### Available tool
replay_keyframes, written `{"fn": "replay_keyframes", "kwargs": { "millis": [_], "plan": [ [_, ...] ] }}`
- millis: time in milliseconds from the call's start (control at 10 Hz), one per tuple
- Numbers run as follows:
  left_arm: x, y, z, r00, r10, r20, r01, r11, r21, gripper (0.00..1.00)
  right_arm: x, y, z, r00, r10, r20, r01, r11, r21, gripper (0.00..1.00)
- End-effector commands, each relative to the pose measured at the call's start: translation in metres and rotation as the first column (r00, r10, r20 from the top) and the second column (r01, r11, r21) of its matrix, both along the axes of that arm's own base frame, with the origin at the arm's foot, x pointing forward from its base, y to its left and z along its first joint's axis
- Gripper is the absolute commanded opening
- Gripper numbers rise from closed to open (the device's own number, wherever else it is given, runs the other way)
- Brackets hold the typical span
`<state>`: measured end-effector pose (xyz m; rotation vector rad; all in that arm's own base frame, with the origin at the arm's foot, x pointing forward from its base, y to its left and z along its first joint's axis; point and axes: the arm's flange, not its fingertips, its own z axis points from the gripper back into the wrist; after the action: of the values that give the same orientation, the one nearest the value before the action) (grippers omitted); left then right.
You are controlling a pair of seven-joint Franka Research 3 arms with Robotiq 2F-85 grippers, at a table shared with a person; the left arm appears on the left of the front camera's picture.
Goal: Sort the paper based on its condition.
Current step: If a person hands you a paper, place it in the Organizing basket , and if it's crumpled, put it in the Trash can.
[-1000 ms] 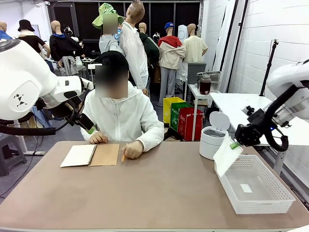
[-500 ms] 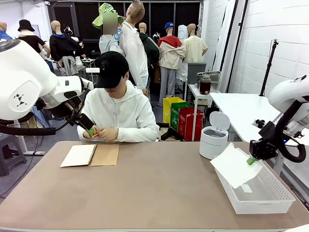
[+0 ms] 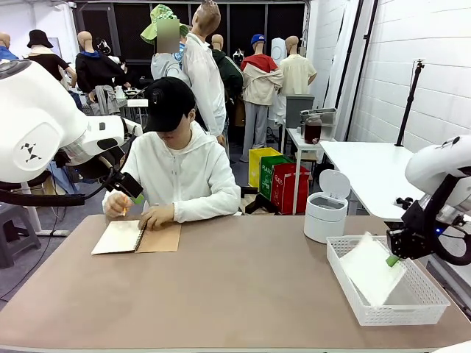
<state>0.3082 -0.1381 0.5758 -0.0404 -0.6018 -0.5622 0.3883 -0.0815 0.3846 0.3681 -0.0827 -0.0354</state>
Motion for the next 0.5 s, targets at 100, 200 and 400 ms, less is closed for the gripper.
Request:
{"fn": "replay_keyframes", "kwargs": {
  "millis": [100,200,400],
  "plan": [
    [0.000,0.001,0.000,1.000,0.000,-0.001,0.000,1.000,-0.001,1.00,-0.009,0.012,-0.015,0.998,-0.062,-0.022,0.061,0.997,-0.038,0.00],
    [0.000,0.001,0.000,1.000,0.000,-0.001,0.000,1.000,-0.001,1.00,-0.009,0.015,-0.018,0.994,-0.100,-0.033,0.099,0.994,-0.042,0.00],
    [0.000,0.001,0.000,1.000,0.000,-0.001,0.000,1.000,-0.001,1.00,-0.007,0.020,-0.024,0.988,-0.139,-0.071,0.131,0.986,-0.103,0.00]
  ]
}}
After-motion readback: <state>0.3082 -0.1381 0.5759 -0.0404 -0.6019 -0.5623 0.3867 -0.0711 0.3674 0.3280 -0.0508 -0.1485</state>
